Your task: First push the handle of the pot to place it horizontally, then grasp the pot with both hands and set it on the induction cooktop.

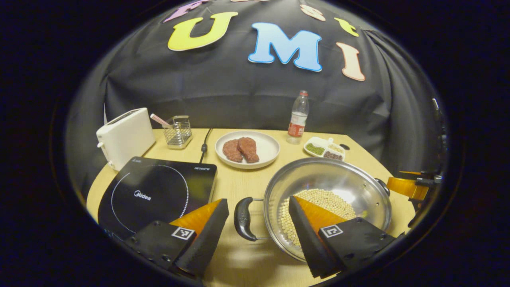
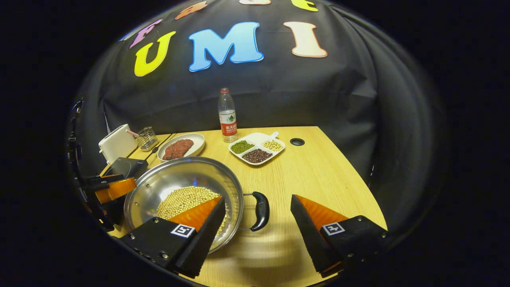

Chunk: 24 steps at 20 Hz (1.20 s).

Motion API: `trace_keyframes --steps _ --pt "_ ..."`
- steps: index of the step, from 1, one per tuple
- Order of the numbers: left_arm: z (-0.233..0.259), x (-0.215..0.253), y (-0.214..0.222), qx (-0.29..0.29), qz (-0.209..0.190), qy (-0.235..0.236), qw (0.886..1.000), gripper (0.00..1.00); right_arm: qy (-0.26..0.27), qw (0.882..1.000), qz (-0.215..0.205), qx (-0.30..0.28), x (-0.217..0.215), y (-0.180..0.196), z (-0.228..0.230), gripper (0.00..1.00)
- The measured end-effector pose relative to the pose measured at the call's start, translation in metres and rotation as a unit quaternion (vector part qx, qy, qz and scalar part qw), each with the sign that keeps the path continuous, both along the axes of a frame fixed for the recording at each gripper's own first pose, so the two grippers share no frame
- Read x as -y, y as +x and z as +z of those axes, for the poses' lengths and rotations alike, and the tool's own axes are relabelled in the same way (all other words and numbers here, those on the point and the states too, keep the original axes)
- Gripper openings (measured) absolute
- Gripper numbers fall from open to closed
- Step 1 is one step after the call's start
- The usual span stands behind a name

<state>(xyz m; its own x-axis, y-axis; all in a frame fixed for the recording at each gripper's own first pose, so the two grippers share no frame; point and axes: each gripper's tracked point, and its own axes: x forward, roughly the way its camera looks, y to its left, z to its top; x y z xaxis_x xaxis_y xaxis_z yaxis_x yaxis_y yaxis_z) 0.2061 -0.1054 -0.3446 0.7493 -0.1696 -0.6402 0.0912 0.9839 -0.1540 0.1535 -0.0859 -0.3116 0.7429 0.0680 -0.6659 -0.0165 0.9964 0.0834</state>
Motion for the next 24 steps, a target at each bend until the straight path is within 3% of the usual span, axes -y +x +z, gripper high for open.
trace_keyframes --steps 2,3,6,8,10,11,12,13,15,16,17,18,19,21,22,24 --pt "-0.011 0.001 0.003 -0.011 0.000 0.002 1.000 0.95 0.000 1.000 -0.001 -0.011 -0.004 0.004 -0.010 1.00" --pt "-0.014 -0.001 0.004 -0.015 0.001 0.004 1.000 0.99 0.001 1.000 0.000 -0.019 -0.006 0.006 -0.014 1.00" --pt "-0.026 -0.003 0.005 -0.031 0.004 0.007 0.999 0.95 -0.001 0.999 0.003 -0.042 -0.010 0.006 -0.030 1.00" --pt "-0.032 -0.005 0.004 -0.040 0.011 0.008 0.999 0.99 -0.006 0.999 0.001 -0.053 -0.009 0.008 -0.039 1.00" --pt "-0.037 -0.006 0.005 -0.045 0.014 0.009 0.999 0.95 -0.014 0.998 -0.006 -0.059 -0.006 0.008 -0.043 0.93" --pt "-0.038 -0.007 0.004 -0.049 0.014 0.011 0.999 0.99 -0.013 0.998 -0.007 -0.062 -0.005 0.008 -0.044 0.85" --pt "-0.040 -0.008 0.003 -0.053 0.015 0.013 0.998 0.99 -0.014 0.998 -0.009 -0.066 -0.006 0.007 -0.046 0.84" --pt "-0.041 -0.008 0.003 -0.055 0.016 0.014 0.998 0.96 -0.007 0.998 -0.009 -0.068 -0.007 0.006 -0.043 0.68" --pt "-0.040 -0.007 0.005 -0.053 0.017 0.013 0.998 0.89 -0.006 0.997 -0.007 -0.070 -0.008 0.008 -0.047 0.64" --pt "-0.040 -0.004 0.005 -0.053 0.014 0.008 0.998 0.92 -0.006 0.997 -0.010 -0.072 -0.008 0.007 -0.046 0.63" --pt "-0.040 0.001 0.006 -0.053 0.008 0.002 0.999 0.82 -0.005 0.997 -0.011 -0.076 -0.009 0.007 -0.046 0.61" --pt "-0.040 0.002 0.006 -0.053 0.008 0.002 0.999 0.85 -0.004 0.997 -0.011 -0.080 -0.009 0.006 -0.046 0.61" --pt "-0.041 0.001 0.006 -0.055 0.010 0.003 0.998 0.71 -0.005 0.996 -0.007 -0.087 -0.009 0.006 -0.046 0.58" --pt "-0.043 0.001 0.008 -0.056 0.017 -0.002 0.998 0.65 0.001 0.996 -0.006 -0.094 -0.009 0.008 -0.047 0.58" --pt "-0.044 0.001 0.008 -0.059 0.018 -0.003 0.998 0.72 0.001 0.995 -0.005 -0.095 -0.009 0.006 -0.046 0.52" --pt "-0.044 0.001 0.008 -0.063 0.014 0.005 0.998 0.65 -0.007 0.996 0.000 -0.092 -0.009 0.006 -0.046 0.52"
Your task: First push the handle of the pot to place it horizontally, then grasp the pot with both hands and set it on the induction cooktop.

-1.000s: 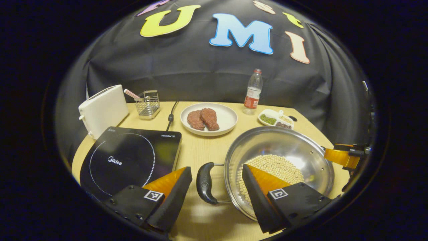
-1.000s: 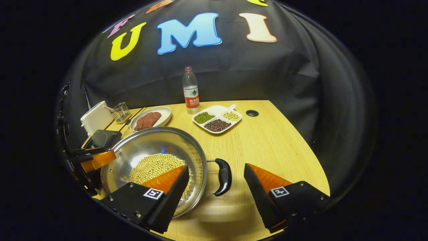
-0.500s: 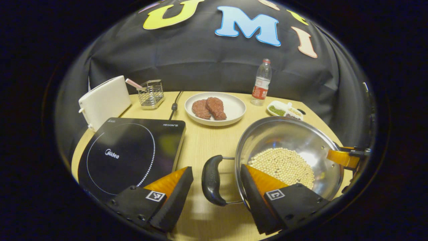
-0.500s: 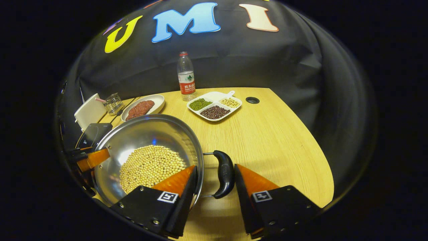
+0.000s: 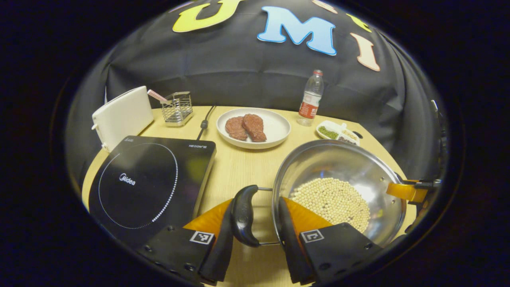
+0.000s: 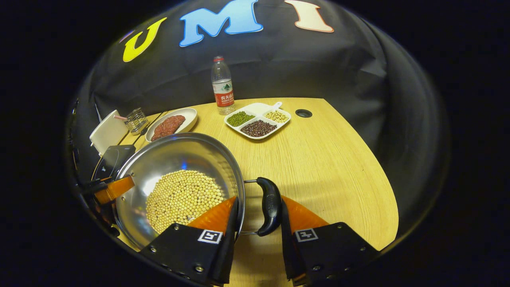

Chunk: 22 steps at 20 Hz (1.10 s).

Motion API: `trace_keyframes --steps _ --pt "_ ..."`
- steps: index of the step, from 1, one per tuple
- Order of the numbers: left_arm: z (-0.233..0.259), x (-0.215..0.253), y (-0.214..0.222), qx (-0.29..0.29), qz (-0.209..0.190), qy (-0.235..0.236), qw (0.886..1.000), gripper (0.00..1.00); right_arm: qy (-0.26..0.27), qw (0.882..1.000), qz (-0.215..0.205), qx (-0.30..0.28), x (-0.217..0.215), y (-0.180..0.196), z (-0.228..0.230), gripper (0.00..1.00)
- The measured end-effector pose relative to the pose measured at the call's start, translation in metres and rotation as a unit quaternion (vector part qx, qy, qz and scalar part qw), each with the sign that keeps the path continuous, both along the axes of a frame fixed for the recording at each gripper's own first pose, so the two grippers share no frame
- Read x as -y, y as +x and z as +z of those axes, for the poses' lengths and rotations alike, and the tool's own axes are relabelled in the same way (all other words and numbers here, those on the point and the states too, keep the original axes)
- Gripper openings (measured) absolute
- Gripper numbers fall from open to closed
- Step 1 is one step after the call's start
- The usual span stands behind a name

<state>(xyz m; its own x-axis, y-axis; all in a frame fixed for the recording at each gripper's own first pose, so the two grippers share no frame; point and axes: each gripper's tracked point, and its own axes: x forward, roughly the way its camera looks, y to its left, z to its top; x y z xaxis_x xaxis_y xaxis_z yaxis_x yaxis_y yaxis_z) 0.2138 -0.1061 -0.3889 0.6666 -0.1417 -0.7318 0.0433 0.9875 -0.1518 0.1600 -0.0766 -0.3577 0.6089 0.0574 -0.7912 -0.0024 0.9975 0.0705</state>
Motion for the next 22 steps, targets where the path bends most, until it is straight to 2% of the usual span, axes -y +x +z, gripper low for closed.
trace_keyframes --steps 4,8,9,10,12,13,14,16,22 --pt "0.005 0.002 -0.002 0.007 0.007 0.004 1.000 0.59 0.000 1.000 0.005 -0.002 0.001 -0.002 0.000 0.51" --pt "0.021 0.004 -0.007 0.019 0.011 0.007 1.000 0.63 0.003 1.000 0.010 0.003 0.005 -0.005 0.010 0.51" --pt "0.026 0.003 -0.009 0.022 0.013 0.007 1.000 0.59 0.004 1.000 0.012 0.007 0.004 -0.004 0.015 0.51" --pt "0.029 0.002 -0.011 0.023 0.017 0.006 1.000 0.62 0.005 1.000 0.014 0.009 0.004 -0.006 0.018 0.51" --pt "0.037 -0.002 -0.015 0.025 0.022 0.003 0.999 0.59 0.006 1.000 0.017 0.013 0.001 -0.007 0.027 0.51" --pt "0.041 -0.005 -0.017 0.029 0.024 0.004 0.999 0.66 0.005 1.000 0.018 0.017 -0.001 -0.007 0.033 0.51" --pt "0.047 -0.008 -0.018 0.033 0.025 0.003 0.999 0.58 0.004 1.000 0.020 0.021 -0.003 -0.008 0.037 0.51" --pt "0.057 -0.016 -0.019 0.044 0.030 0.000 0.999 0.63 0.003 0.999 0.020 0.025 -0.009 -0.009 0.045 0.51" --pt "0.071 -0.051 -0.024 0.056 0.037 -0.010 0.998 0.59 -0.004 0.999 0.025 0.029 -0.040 -0.013 0.062 0.51"
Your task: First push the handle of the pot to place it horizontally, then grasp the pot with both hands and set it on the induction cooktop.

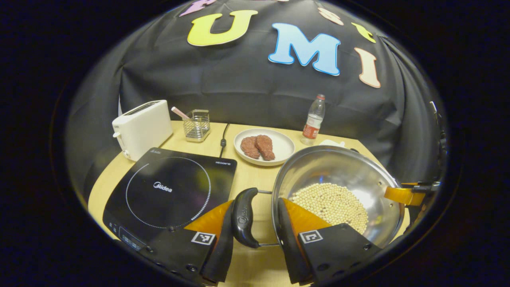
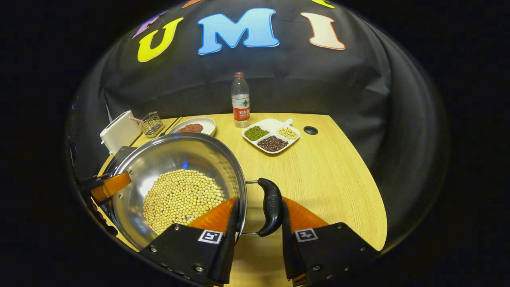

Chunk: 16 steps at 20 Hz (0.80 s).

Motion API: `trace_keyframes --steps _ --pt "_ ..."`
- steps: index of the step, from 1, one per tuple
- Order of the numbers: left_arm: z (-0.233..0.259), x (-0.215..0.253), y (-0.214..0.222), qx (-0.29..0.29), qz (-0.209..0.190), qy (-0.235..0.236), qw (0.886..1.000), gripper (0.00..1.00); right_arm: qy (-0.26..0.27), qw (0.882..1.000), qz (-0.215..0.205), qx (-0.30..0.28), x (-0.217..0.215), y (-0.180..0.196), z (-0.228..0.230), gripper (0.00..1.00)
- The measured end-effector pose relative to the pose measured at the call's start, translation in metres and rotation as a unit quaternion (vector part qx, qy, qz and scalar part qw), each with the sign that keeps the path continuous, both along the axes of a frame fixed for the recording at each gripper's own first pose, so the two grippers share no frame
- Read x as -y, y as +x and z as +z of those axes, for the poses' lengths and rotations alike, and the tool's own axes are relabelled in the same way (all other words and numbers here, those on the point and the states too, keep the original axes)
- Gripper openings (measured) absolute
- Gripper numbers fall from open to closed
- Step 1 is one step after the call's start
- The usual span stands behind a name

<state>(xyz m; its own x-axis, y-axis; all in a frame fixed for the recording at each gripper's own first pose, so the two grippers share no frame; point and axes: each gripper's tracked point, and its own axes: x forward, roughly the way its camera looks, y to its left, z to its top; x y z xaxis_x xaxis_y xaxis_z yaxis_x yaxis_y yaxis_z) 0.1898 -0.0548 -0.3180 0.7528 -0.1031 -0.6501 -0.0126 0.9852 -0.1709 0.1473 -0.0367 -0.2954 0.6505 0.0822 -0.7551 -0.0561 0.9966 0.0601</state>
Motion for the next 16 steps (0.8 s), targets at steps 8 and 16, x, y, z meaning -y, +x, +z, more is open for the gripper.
trace_keyframes --steps 8,16 --pt "0.009 -0.058 0.003 0.003 -0.002 -0.003 1.000 0.63 -0.001 1.000 -0.004 0.002 -0.053 -0.004 0.013 0.51" --pt "0.007 -0.115 0.005 -0.001 0.004 -0.004 1.000 0.66 -0.002 1.000 0.001 0.001 -0.104 0.001 0.018 0.51"
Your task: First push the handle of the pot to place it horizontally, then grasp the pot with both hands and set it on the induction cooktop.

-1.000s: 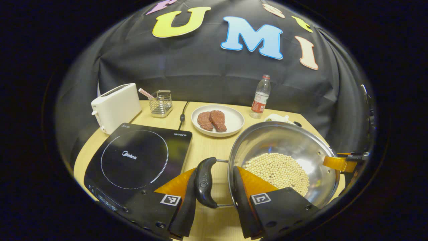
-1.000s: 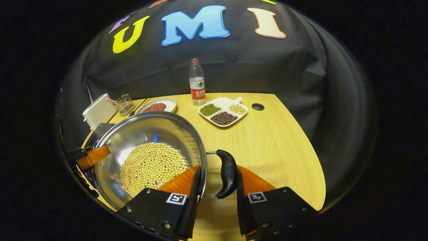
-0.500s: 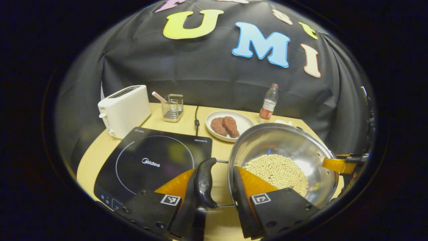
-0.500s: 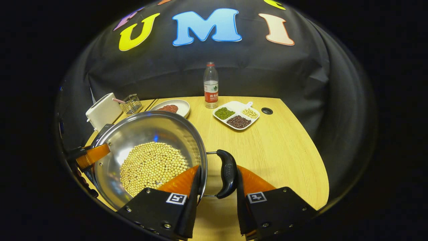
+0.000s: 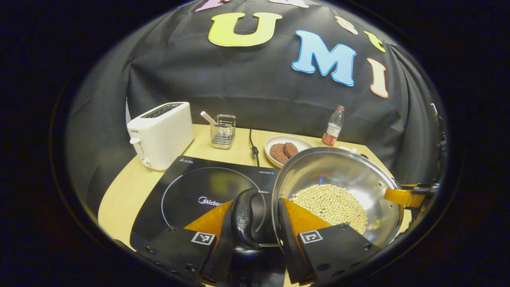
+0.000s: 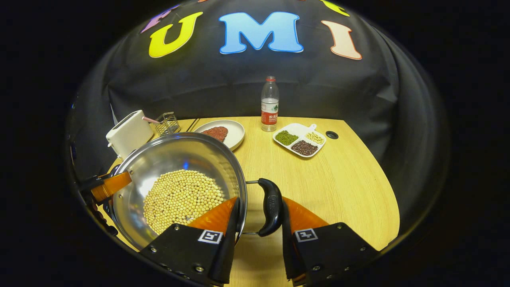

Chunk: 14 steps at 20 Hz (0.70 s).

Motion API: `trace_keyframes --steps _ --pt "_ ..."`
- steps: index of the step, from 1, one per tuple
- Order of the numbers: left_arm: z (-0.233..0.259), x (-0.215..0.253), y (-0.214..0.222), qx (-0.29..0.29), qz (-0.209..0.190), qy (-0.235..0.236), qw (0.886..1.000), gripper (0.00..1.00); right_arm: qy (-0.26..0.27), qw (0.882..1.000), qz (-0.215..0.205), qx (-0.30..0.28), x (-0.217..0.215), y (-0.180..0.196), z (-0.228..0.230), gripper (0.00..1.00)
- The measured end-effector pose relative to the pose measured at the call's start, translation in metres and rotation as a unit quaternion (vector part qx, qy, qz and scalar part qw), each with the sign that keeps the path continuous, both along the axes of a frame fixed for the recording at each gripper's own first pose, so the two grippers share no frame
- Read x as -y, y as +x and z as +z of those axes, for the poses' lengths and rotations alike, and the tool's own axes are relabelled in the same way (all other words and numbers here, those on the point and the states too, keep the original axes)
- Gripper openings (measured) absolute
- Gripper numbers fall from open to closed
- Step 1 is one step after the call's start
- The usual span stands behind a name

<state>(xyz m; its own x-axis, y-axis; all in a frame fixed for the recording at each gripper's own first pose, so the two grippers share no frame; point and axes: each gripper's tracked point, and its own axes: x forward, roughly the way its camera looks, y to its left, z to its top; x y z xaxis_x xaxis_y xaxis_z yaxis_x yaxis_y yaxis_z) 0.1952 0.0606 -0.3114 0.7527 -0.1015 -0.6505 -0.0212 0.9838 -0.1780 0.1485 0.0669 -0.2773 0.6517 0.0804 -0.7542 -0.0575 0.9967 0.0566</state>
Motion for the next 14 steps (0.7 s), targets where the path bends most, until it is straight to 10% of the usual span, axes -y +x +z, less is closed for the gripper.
trace_keyframes --steps 14 --pt "-0.014 -0.103 0.009 -0.005 -0.017 -0.002 1.000 0.59 -0.003 1.000 -0.017 0.003 -0.096 -0.005 0.002 0.51"
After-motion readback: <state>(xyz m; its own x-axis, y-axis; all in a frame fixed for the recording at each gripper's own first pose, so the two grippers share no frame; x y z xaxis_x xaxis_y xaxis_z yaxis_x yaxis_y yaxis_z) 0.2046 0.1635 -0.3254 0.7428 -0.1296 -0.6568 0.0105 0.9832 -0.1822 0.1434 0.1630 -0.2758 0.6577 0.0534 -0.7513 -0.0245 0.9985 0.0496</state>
